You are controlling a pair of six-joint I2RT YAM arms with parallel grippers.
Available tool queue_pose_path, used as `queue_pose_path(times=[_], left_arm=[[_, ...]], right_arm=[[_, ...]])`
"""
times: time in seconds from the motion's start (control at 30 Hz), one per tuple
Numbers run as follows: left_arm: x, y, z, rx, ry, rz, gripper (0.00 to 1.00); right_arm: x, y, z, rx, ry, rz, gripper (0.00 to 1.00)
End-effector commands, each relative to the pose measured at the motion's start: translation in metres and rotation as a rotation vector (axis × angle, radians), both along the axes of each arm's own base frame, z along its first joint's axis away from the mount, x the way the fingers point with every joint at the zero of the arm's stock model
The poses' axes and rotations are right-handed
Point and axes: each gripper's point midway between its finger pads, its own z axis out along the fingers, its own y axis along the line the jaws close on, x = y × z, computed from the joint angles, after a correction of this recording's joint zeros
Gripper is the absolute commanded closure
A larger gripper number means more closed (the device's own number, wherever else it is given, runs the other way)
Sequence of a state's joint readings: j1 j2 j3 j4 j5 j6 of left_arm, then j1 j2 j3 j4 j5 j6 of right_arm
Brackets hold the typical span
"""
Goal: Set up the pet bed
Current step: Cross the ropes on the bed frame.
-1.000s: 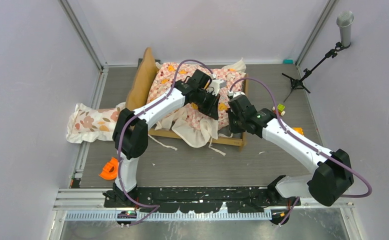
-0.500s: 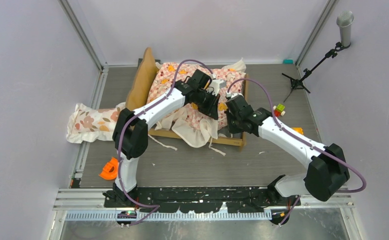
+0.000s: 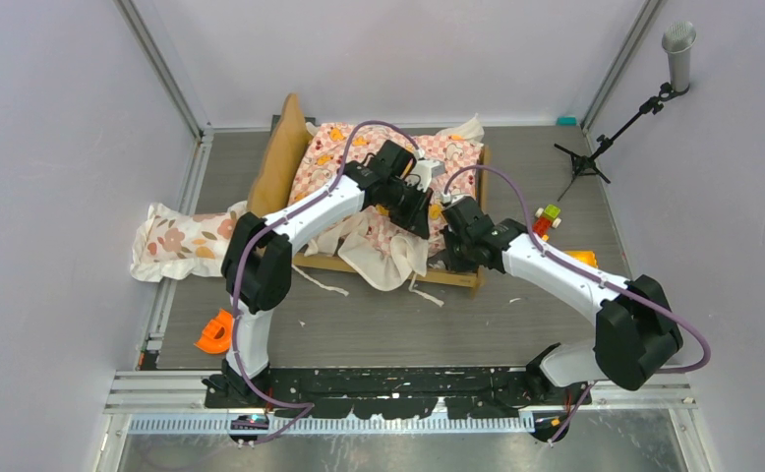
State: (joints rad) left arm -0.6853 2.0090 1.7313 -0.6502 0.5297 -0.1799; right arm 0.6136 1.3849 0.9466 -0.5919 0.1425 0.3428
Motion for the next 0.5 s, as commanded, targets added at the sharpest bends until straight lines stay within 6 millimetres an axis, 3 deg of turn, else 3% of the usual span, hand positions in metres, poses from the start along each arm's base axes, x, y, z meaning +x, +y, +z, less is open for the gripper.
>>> queue_pose_path(times=[0.0,0.1,0.23,0.47], left_arm=[[0.0,-0.008,0.002,-0.034,-0.002,-0.016,1.0],[-0.002,-0.009,0.0,-0.033,0.001,-0.019,1.0],[-0.002,-0.009,0.001,-0.033,-0.002,-0.019,1.0],[0.004,-0.006,0.013,-0.025,-0.044,0.003,1.0]], right_arm=[[-0.006,0.003,0.004,0.028,-0.011,0.023,0.98],[-0.006,-0.002,0.003,0.0,-0.013,0.011,0.96],[-0.002,-0.002,0.019,0.02,-0.06,0.002,0.99],[0.011,0.005,0.08,0.129,-0.217,-0.012,0.99]])
